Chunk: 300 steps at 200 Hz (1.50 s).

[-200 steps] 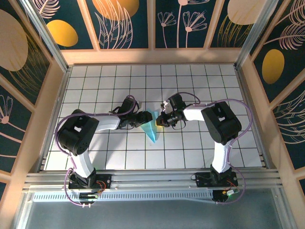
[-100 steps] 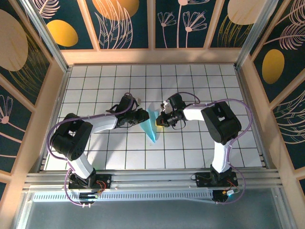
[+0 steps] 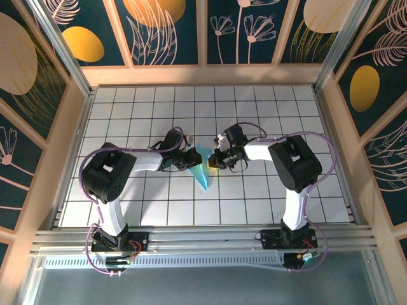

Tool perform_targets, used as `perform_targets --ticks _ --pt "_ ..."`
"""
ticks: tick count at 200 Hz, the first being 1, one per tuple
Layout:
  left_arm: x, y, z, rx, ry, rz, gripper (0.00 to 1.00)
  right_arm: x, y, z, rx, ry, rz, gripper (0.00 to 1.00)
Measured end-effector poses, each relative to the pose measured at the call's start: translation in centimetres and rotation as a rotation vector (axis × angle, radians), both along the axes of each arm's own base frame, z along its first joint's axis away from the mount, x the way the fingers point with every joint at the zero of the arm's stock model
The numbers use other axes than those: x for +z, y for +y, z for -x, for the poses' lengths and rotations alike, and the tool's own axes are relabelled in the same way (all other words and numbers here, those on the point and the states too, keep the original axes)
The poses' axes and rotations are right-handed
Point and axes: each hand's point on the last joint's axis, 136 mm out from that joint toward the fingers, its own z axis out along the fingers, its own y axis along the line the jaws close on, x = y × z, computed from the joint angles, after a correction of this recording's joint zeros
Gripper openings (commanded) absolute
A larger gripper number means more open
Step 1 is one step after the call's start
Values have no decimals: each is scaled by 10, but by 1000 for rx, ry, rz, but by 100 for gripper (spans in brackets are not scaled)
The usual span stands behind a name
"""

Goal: Fold a paper plane with a square sheet of paper (fold left side to right side)
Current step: Fourth fold the wing at the center of the table.

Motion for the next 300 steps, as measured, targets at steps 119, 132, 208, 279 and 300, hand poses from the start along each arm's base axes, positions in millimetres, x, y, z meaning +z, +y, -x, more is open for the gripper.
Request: perform_targets --ticks 119,132,208,279,300 --pt "-14 8 -2 25 4 -60 3 0 1 -1 9 -3 16 0" --pt "-14 8 -2 24 3 -61 2 0 1 0 13 -5 18 0" --pt "-15 9 -2 27 1 -63 0 4 3 -1 10 -2 14 17" --pt "-15 9 -2 27 1 -63 0 46 -8 -18 -49 -110 12 26" --pt "-15 9 -2 27 1 -63 0 63 -15 -17 -57 -159 2 12"
